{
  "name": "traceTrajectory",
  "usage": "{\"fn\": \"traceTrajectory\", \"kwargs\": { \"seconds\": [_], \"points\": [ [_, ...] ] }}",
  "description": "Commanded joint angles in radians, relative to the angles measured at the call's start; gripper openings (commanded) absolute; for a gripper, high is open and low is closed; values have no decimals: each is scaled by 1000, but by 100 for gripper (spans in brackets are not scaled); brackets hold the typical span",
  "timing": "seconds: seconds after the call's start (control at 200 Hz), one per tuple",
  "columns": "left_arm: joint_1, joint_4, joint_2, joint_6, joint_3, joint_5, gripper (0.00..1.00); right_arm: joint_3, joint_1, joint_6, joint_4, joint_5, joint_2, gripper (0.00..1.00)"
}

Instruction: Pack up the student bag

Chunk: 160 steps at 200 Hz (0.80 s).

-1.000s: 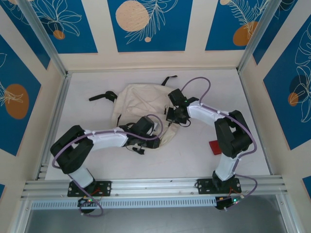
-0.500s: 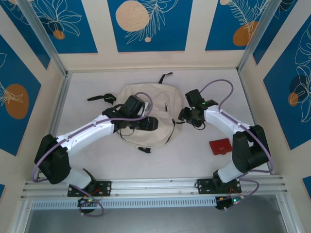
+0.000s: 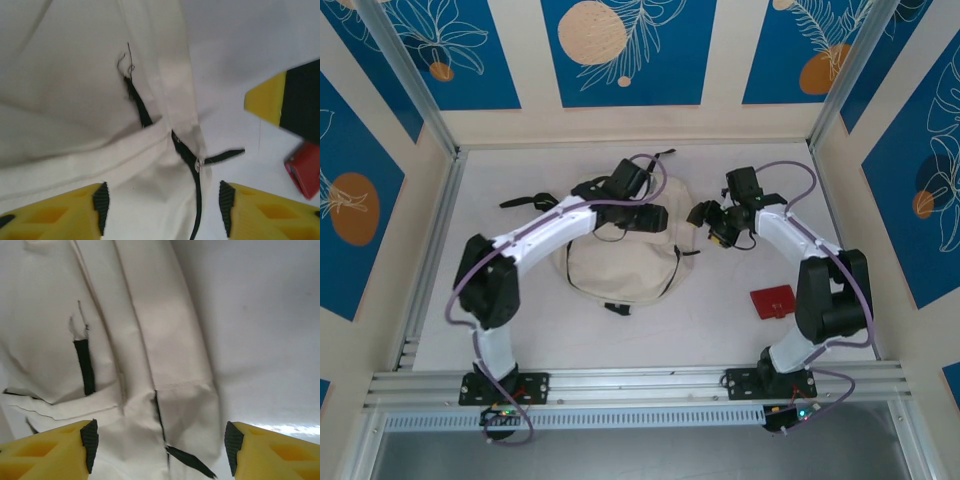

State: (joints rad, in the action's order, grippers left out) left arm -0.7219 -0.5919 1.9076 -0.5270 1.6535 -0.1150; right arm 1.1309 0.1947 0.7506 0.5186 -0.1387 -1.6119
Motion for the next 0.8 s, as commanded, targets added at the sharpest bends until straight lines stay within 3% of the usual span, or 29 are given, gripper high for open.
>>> {"fn": "traceTrajectory", "kwargs": {
  "seconds": [0.0,0.135,0.37,0.56,0.795],
  "points": [
    [-2,-65,119,-27,151,47,54,59,-18,-12,-33,-103,-52,68],
    [-13,-164,258,-62,326,149,48,64,-33,-19,-41,-111,-80,67],
    [-37,-283,410,-84,498,233,42,46,-49,-10,-62,-143,-116,66],
    [-50,-304,447,-91,517,208,41,26,-66,-8,-70,-151,-121,64],
    [-59,-324,489,-93,545,178,30,9,-72,-6,-74,-156,-118,63]
  ]
}}
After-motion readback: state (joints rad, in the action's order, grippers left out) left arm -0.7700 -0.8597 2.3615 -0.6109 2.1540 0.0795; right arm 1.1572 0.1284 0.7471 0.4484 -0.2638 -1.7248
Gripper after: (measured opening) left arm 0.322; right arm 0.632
